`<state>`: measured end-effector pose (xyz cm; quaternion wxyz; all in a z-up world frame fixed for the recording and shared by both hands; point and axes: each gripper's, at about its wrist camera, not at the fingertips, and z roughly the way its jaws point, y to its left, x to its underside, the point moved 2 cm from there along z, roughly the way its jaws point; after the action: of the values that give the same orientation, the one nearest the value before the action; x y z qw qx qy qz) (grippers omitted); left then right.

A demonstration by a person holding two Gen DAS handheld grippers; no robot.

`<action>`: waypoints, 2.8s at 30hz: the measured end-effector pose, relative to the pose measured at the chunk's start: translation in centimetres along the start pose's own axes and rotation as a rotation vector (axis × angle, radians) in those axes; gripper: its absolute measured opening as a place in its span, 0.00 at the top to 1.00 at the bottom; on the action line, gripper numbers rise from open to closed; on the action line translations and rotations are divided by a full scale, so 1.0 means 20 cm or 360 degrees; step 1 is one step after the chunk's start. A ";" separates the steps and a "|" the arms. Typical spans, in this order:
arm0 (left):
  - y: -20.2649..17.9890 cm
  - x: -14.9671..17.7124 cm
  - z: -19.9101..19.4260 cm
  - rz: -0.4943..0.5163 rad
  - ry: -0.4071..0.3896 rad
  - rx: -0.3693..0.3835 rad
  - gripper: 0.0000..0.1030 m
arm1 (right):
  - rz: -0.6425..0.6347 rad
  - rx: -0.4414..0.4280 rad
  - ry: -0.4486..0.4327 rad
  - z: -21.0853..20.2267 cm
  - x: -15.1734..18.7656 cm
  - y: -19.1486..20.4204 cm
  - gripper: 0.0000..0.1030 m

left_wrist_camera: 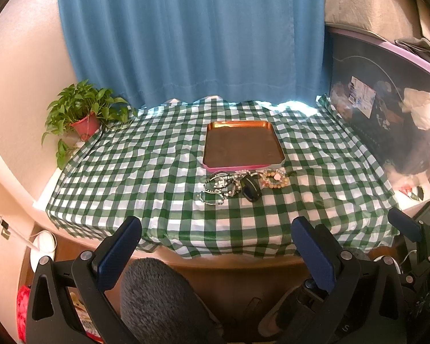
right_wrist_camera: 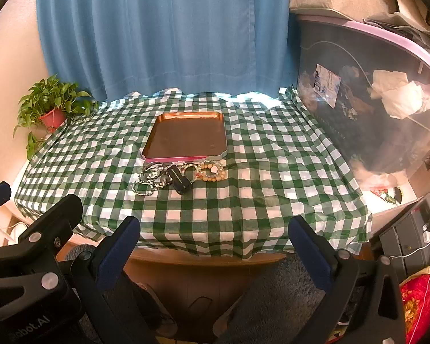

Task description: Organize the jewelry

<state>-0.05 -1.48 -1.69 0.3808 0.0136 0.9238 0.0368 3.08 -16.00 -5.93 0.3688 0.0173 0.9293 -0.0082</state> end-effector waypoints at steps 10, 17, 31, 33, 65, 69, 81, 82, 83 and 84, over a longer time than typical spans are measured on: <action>-0.01 0.00 0.00 -0.0001 0.0000 0.0004 0.00 | -0.0001 0.0004 0.0002 -0.01 0.00 0.00 0.00; -0.01 -0.01 0.00 -0.0002 0.0004 0.0004 0.00 | -0.0004 0.0006 0.0003 -0.01 0.01 -0.01 0.00; -0.02 0.05 -0.01 -0.0011 0.0012 -0.0004 0.00 | -0.0012 -0.0012 -0.0018 -0.01 0.03 0.01 0.00; -0.01 0.09 -0.01 -0.0028 0.0025 0.0006 0.00 | -0.0010 -0.0026 -0.0009 0.01 0.04 0.00 0.00; 0.44 0.06 1.50 -0.0159 0.0193 0.0213 0.11 | -0.0077 -0.0582 0.0087 1.19 0.00 -0.01 0.03; 0.43 0.08 1.74 -0.0161 0.0371 0.0320 0.45 | -0.0033 -0.0756 0.0120 1.29 -0.02 0.02 0.24; 0.32 0.03 1.89 0.0064 0.0309 0.0276 0.88 | -0.0300 -0.0760 0.0151 1.52 -0.10 0.25 0.50; 0.33 0.03 1.90 0.0036 0.0299 0.0300 0.89 | -0.0310 -0.0747 0.0154 1.53 -0.10 0.25 0.50; 0.34 0.03 1.91 0.0005 0.0288 0.0318 0.89 | -0.0315 -0.0740 0.0157 1.54 -0.10 0.26 0.51; 0.35 0.03 1.92 0.0000 0.0295 0.0331 0.89 | -0.0319 -0.0731 0.0167 1.55 -0.09 0.26 0.58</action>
<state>26.58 7.73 -28.61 0.2903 0.0496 0.9539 -0.0579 25.95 -11.65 -27.29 0.3118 -0.1587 0.9217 0.1675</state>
